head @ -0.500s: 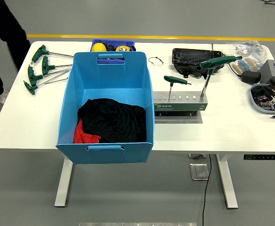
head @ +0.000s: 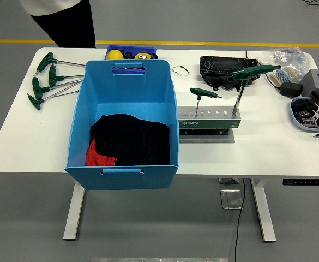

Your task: Lift tool from toolbox,place it in box,lift tool from toolbox,place it in box

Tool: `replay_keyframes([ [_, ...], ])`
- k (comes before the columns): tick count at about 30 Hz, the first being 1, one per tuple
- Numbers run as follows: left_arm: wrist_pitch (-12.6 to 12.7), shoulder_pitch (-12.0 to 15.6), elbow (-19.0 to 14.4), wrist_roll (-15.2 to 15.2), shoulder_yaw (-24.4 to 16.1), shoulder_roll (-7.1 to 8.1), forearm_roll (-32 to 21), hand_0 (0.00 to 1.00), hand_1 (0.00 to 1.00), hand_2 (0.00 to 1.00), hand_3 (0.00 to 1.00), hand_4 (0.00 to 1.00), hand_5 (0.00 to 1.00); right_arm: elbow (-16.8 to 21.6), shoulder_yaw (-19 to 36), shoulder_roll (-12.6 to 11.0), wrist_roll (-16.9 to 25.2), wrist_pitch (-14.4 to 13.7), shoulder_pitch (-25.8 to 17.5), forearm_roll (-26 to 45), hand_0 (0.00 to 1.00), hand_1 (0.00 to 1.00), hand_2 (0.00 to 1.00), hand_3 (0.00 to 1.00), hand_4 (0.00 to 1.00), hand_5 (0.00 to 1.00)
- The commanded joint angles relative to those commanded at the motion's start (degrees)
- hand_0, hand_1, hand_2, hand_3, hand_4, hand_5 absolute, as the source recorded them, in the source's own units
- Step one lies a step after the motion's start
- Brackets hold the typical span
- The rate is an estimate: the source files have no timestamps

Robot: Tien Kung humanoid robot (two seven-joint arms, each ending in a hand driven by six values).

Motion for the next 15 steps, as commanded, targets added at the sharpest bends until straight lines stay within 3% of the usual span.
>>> replay_keyframes([
  [15, -0.17, 0.07, 0.0, -0.17, -0.42, 0.16, 0.7, 0.668, 0.678, 0.748, 0.822, 0.86, 0.799, 0.54, -0.08, 0.45, -1.3, 1.01, 0.85, 3.54, 0.915, 0.85, 0.898, 0.923, 0.998, 0.866],
])
